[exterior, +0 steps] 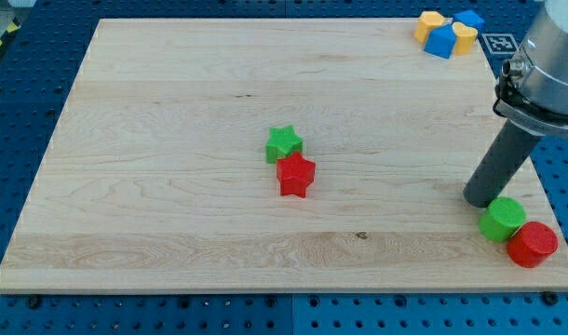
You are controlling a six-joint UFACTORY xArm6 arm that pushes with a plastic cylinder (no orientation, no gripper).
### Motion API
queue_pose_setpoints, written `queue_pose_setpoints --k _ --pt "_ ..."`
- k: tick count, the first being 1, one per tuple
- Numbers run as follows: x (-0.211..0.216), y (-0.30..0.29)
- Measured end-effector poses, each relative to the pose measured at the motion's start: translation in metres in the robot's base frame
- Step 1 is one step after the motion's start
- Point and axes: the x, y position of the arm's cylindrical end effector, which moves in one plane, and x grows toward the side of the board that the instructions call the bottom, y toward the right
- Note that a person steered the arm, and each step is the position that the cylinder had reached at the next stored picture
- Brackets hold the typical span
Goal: Slide the green circle along with the red circle a bit down and right
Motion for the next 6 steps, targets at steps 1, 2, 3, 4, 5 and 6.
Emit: queue_pose_setpoints --k 1,2,3,4,5,6 --pt "0.002 -0.007" --pt "0.014 -0.023" --pt "0.027 -0.017" --pt "0.028 0.006" --pt "0.028 0.011" --pt "0.029 -0.037"
